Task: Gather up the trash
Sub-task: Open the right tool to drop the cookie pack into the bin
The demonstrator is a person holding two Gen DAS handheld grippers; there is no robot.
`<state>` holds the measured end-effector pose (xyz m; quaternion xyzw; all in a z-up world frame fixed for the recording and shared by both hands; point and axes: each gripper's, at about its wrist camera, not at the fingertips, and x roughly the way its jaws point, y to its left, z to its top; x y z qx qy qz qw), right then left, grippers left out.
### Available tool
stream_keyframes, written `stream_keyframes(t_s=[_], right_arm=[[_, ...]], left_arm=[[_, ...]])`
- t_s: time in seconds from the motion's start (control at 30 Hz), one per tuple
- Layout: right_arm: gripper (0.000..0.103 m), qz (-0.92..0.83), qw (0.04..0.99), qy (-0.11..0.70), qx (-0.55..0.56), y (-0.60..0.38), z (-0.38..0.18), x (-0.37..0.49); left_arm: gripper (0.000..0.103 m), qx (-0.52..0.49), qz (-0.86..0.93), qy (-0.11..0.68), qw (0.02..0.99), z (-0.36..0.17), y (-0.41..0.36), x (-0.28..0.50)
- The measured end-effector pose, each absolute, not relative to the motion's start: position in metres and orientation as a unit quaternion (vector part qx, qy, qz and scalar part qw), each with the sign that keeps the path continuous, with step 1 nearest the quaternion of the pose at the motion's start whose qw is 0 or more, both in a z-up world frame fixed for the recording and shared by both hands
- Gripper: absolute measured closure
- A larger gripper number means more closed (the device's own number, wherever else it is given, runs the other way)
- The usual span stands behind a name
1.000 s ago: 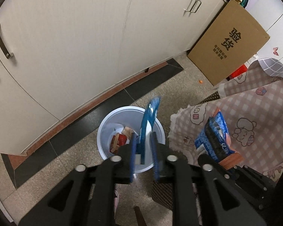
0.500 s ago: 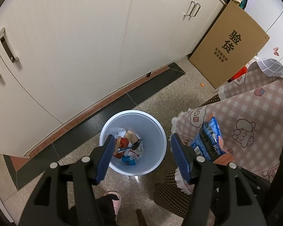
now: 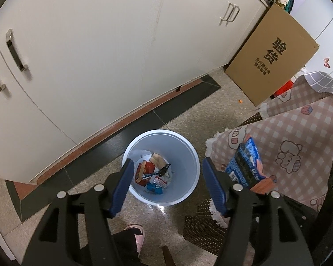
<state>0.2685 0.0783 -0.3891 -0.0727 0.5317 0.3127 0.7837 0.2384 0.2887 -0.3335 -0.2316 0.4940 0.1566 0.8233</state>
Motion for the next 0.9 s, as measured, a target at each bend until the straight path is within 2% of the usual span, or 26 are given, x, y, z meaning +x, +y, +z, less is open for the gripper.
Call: stream_keyframes(t_s=[0.6, 0.63, 0.67, 0.7, 0.73, 0.9], right_arm=[[0.094, 0.313, 0.788, 0.527, -0.067, 0.112, -0.392, 0.293], [0.084, 0.307, 0.788, 0.529, -0.063, 0.111, -0.394, 0.295], [0.064, 0.306, 0.788, 0.531, -0.059, 0.109, -0.396, 0.295], [0.053, 0.305, 0.789, 0.53, -0.056, 0.106, -0.396, 0.294], [0.048, 0.302, 0.795, 0.524, -0.054, 0.104, -0.396, 0.293], [0.048, 0.301, 0.794, 0.526, -0.051, 0.098, -0.397, 0.29]], left_arm=[[0.04, -0.248, 0.196, 0.485, 0.815, -0.333, 0.319, 0.221], [0.04, -0.248, 0.195, 0.485, 0.815, -0.333, 0.318, 0.22], [0.04, -0.245, 0.194, 0.486, 0.816, -0.333, 0.318, 0.22], [0.04, -0.242, 0.193, 0.487, 0.817, -0.333, 0.317, 0.219], [0.04, -0.239, 0.192, 0.487, 0.818, -0.333, 0.316, 0.219], [0.04, -0.235, 0.191, 0.487, 0.819, -0.33, 0.313, 0.216]])
